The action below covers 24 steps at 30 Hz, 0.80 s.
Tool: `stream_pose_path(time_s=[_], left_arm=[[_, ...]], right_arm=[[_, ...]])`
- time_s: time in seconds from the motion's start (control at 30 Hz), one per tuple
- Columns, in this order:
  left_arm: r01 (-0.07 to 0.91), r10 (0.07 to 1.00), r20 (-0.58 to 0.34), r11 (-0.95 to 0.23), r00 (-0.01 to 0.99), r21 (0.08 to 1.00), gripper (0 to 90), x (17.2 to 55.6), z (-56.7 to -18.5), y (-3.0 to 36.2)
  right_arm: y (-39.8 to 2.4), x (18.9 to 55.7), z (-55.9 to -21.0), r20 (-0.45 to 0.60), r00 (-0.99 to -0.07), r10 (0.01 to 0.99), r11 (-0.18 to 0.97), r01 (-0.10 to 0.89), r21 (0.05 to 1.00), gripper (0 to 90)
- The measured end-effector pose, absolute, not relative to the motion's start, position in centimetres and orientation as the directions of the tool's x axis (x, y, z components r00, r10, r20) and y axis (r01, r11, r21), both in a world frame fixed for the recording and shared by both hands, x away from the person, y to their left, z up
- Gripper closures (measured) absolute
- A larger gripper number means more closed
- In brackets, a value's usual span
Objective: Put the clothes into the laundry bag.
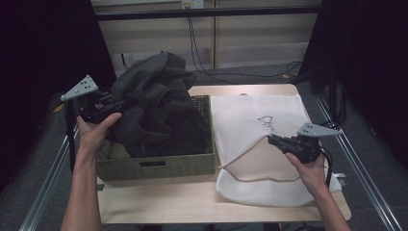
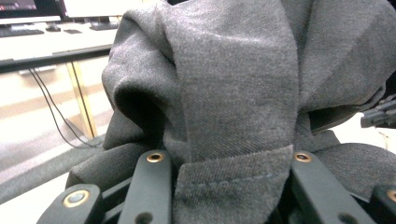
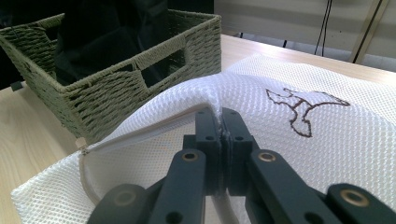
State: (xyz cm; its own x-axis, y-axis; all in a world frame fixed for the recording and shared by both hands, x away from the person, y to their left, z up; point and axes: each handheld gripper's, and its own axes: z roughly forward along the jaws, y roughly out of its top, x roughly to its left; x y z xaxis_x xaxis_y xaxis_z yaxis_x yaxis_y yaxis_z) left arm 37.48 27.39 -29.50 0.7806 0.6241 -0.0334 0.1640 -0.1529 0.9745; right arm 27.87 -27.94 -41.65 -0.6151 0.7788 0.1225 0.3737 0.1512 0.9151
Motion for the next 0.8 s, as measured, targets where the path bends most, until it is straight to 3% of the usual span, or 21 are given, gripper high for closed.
stream_pose_path(time_s=[0.8], left_arm=[[0.082,0.646,-0.028,-0.054,0.763,0.995,66.5,36.6,-25.0,27.3]], right_arm=[[-27.9,27.8,-41.6,0.125,-0.612,0.781,0.147,0.375,0.915,87.5]])
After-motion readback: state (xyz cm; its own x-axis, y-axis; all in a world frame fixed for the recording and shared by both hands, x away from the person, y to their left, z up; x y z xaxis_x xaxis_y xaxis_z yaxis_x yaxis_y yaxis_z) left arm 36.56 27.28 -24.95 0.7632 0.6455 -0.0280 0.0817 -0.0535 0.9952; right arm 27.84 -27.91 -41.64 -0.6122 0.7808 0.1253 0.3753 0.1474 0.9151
